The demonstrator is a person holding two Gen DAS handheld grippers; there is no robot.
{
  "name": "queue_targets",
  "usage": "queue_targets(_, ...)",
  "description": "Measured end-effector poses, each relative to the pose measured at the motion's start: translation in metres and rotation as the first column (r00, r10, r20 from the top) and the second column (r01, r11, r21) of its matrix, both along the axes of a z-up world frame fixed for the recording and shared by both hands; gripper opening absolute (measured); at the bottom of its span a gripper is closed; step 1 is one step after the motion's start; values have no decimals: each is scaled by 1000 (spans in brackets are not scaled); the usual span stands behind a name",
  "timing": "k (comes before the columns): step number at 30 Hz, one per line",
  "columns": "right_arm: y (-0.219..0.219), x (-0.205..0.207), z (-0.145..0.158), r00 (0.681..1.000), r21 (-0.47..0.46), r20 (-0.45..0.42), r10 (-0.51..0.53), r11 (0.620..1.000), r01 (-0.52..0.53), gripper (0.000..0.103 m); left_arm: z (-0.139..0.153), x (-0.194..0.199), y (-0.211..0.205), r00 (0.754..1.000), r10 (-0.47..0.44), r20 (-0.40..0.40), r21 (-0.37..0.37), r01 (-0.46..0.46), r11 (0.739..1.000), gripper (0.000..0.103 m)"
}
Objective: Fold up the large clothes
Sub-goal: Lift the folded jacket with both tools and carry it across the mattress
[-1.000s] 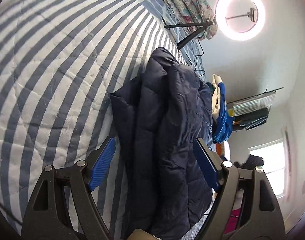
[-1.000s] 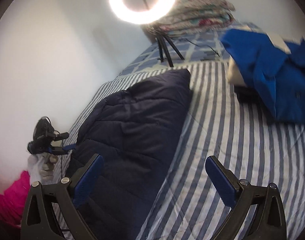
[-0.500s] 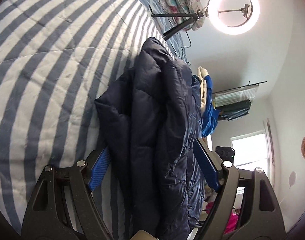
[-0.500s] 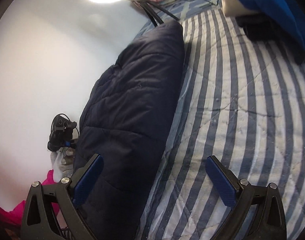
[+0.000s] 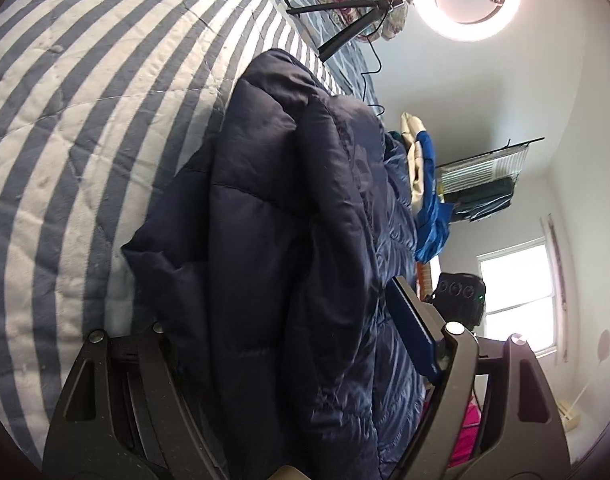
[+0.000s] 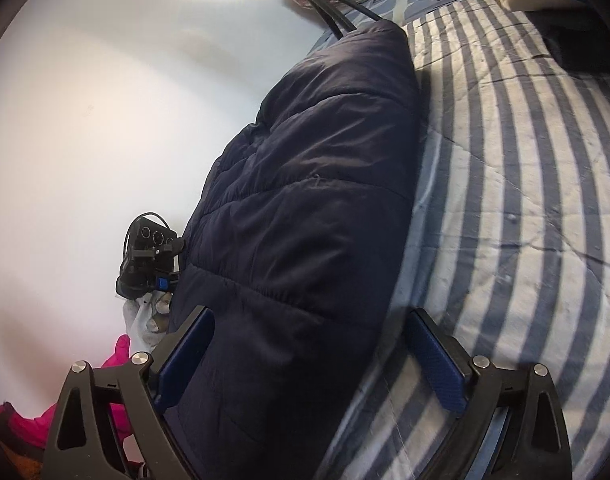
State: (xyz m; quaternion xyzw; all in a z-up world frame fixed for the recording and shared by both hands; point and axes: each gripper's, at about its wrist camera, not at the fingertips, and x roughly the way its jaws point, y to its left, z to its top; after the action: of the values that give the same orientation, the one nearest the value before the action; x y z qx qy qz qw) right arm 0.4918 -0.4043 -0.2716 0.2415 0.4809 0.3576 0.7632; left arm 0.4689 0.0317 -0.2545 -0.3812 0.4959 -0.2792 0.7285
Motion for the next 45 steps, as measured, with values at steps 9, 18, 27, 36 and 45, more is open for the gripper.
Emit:
queue_targets(9,45,1,-3,1000,-44,-13,18,999,-18,70,13,-5,-13,1000,9,25,93,-11,996,47)
queue_targets(18,63,-11,30,999,-165,32,-7,986,12,32,49,-14,-41,995,8,97,219,-30,975,30)
queue_targets(27,114,-43,82,994,-382,106,10,924,31,23,88,-49,-62,988,-23,155,273,-20,962,27)
queue_targets(36,101,-86,139,985,-500,170,5,862,82,22,137,-99,-88,972,-72,224,310,-1,951,26)
queue_targets(45,79,-136,188,961,-600,277,13,784,162,22,187,-134,-127,945,-128,300,346,17,938,26)
